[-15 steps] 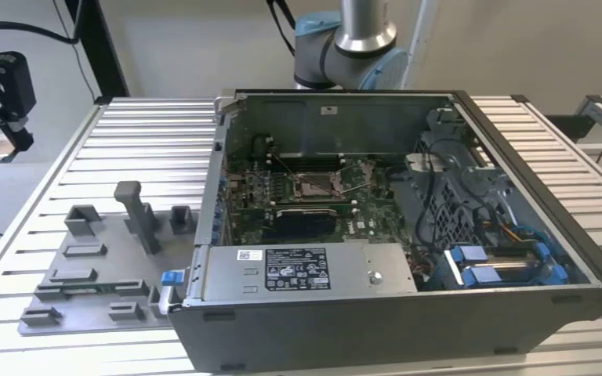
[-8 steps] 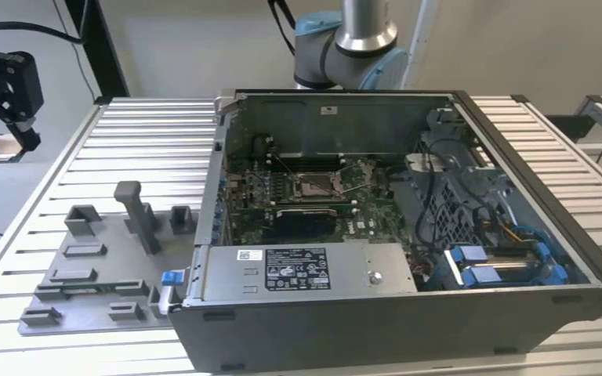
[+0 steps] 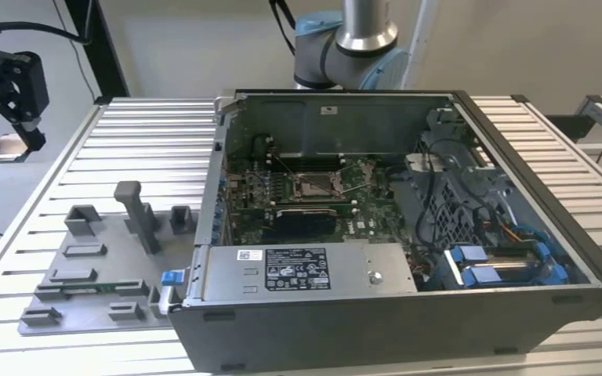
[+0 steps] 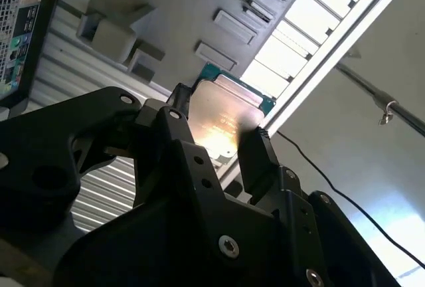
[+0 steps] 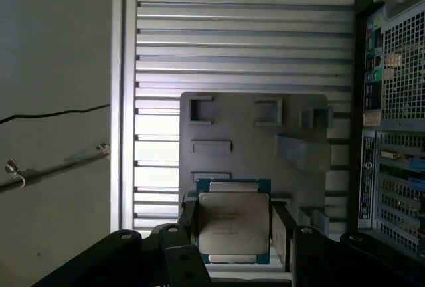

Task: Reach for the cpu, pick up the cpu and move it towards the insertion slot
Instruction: 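Pick up the cpu and move it towards the insertion slot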

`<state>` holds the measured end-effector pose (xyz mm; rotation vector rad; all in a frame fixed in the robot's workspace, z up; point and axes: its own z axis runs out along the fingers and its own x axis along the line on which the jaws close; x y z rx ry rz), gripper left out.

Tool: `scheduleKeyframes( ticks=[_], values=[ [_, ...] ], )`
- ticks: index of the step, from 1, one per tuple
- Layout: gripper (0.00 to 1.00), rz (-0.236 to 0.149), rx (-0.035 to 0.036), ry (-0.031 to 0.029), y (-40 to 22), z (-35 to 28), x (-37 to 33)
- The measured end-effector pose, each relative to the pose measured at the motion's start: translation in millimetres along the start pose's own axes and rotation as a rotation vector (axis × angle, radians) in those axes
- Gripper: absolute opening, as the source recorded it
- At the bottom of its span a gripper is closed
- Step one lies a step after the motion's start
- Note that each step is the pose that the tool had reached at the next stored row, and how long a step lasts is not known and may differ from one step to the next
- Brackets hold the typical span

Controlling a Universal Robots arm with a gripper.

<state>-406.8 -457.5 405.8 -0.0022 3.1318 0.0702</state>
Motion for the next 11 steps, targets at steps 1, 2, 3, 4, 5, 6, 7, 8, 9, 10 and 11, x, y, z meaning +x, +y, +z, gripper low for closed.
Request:
scheduleKeyframes(
  ticks=[1, 2, 3, 4, 5, 6, 7, 8, 9, 10, 11],
  values=[
    [0.00, 0.000, 0.0000, 0.0001, 0.0, 0.0, -0.7],
    [0.00, 0.000, 0.0000, 0.0001, 0.0, 0.0, -1.3],
    [0.00, 0.000, 0.0000, 0.0000, 0.0, 0.0, -1.8],
    [0.00, 0.000, 0.0001, 0.0000, 0.0, 0.0, -2.5],
    [0.00, 0.000, 0.0000, 0.0000, 0.0, 0.0, -3.1],
    [0.00, 0.000, 0.0000, 0.0000, 0.0, 0.1, -3.8],
    [0.00, 0.000, 0.0000, 0.0000, 0.0, 0.1, -4.7],
    [0.00, 0.000, 0.0001, 0.0001, 0.0, 0.1, -6.0],
    [0.00, 0.000, 0.0001, 0.0000, 0.0, 0.1, -7.3],
    [0.00, 0.000, 0.0001, 0.0001, 0.0, 0.1, -8.3],
    [0.00, 0.000, 0.0001, 0.0001, 0.0, 0.1, -9.5]
  ],
)
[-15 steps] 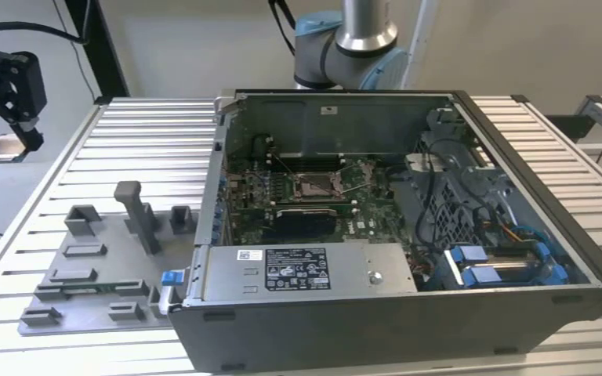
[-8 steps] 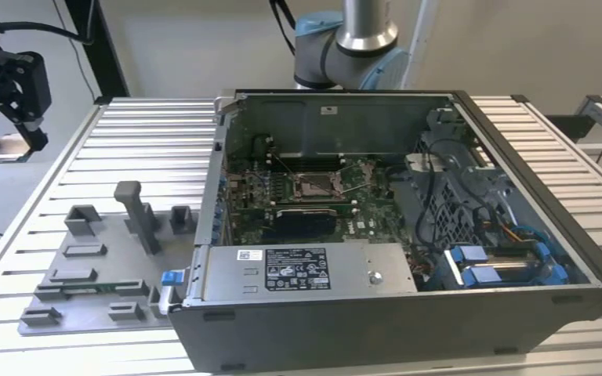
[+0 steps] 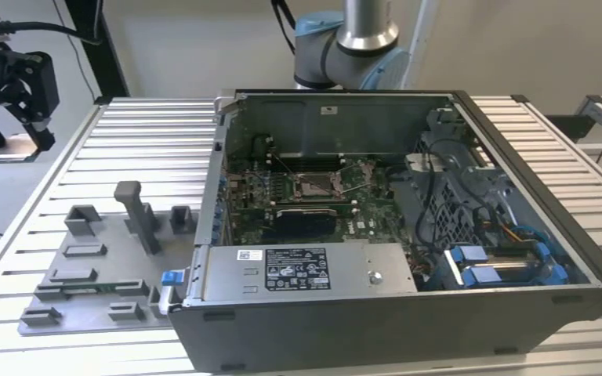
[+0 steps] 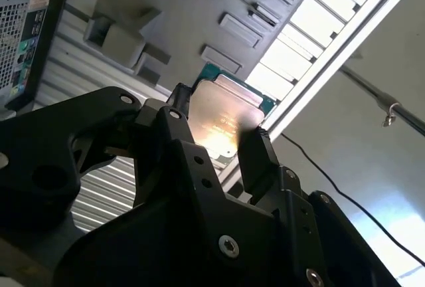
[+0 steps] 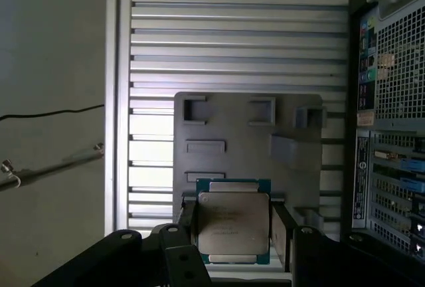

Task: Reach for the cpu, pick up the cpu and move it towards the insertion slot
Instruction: 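Pick up the cpu and move it towards the insertion slot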

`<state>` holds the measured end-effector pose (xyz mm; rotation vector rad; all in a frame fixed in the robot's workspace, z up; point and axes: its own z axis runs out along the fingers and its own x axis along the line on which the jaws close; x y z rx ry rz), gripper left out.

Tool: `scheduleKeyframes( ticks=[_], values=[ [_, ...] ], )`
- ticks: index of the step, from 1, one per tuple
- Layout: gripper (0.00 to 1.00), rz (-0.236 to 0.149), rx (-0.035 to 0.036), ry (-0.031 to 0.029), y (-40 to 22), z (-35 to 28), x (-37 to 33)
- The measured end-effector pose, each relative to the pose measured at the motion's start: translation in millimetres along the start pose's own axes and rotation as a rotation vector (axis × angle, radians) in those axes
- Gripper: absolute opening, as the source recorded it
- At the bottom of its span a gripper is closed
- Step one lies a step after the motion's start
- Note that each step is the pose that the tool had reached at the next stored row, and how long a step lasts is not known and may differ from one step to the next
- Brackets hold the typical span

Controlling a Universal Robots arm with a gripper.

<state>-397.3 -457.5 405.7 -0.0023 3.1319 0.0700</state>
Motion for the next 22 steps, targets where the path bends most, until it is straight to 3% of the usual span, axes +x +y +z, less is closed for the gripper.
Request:
scheduleKeyframes(
  ticks=[10, 22],
  values=[
    [0.00, 0.000, -0.0001, -0.0001, 0.0, 0.3, -10.7],
    [0.00, 0.000, 0.0000, 0.0000, 0.0, 0.7, -30.7]
  ],
)
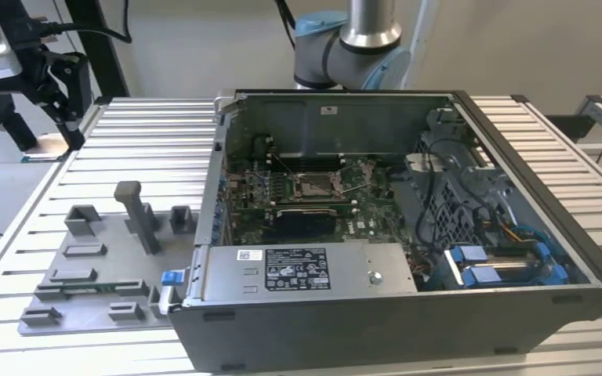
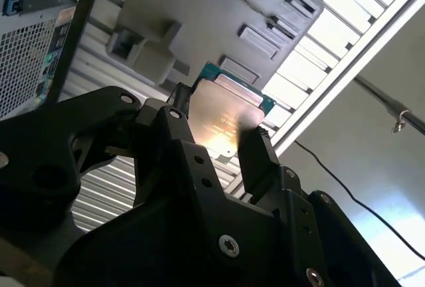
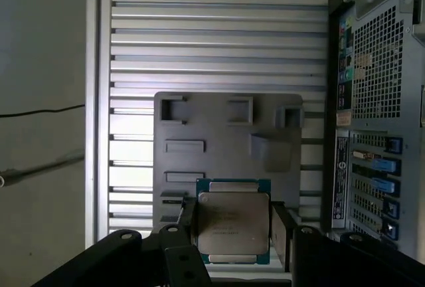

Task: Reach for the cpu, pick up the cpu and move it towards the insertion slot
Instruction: 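Pick up the cpu and move it towards the insertion slot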

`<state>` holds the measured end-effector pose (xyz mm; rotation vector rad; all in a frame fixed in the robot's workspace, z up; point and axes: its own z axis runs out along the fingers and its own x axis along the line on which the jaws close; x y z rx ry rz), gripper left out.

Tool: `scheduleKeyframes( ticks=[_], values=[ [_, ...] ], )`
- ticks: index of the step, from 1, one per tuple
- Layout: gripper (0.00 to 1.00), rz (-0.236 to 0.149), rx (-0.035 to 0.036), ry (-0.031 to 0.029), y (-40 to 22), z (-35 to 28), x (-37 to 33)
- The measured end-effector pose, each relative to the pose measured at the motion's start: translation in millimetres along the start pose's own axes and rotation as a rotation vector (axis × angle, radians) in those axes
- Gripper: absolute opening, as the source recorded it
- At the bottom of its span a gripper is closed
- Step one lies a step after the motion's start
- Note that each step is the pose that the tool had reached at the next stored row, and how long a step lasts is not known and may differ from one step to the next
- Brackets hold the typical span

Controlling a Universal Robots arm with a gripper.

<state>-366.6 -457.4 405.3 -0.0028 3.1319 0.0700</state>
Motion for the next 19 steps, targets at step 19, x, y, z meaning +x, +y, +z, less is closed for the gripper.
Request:
scheduleKeyframes(
  ticks=[19],
  values=[
    [0.00, -0.001, -0.0001, 0.0000, -0.1, 0.6, -26.4]
  ],
)
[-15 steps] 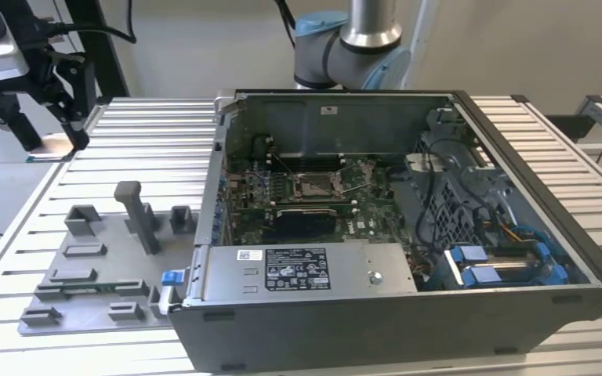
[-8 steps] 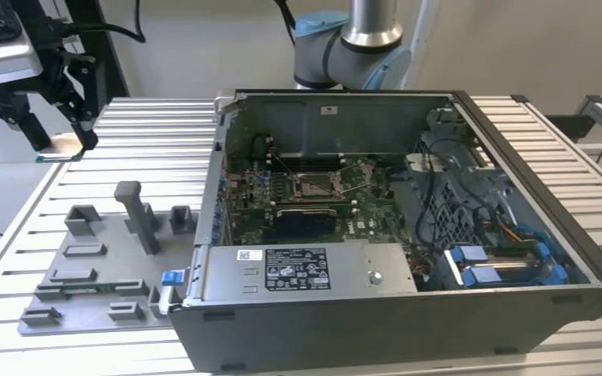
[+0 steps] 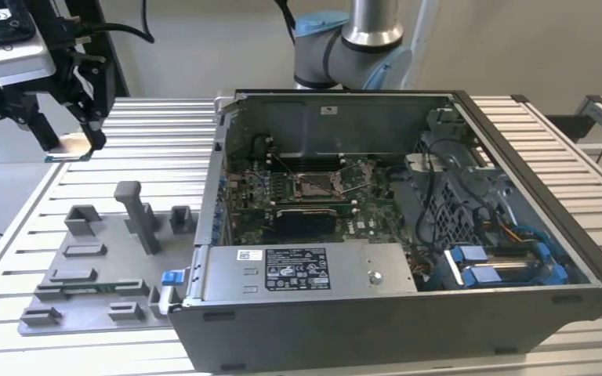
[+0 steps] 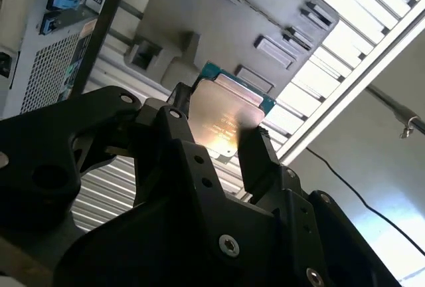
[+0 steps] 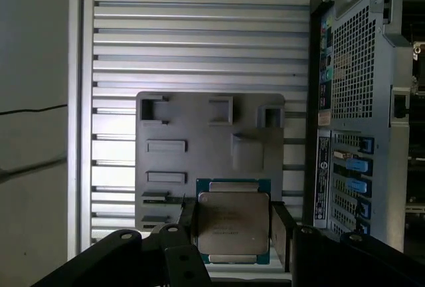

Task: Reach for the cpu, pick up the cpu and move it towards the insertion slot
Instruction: 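Pick up the cpu and move it towards the insertion slot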

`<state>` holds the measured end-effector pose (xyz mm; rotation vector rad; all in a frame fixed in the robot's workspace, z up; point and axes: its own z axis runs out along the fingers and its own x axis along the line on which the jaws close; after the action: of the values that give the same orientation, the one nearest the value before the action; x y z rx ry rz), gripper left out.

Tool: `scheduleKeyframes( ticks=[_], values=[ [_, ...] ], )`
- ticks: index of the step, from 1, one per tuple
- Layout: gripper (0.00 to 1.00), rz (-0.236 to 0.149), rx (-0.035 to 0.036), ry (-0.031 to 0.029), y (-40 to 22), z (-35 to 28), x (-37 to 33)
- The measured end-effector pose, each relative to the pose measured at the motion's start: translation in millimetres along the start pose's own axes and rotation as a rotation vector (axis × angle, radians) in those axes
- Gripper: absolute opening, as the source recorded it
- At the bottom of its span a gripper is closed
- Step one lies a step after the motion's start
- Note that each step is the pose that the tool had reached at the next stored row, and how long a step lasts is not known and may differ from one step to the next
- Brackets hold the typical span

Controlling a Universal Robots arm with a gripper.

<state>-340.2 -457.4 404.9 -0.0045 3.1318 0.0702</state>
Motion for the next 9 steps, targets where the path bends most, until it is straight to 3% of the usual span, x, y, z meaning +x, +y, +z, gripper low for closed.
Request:
scheduleKeyframes(
  ticks=[9],
  values=[
    [0.00, -0.001, 0.0000, 0.0000, 0.0, 0.3, -15.1]
  ],
)
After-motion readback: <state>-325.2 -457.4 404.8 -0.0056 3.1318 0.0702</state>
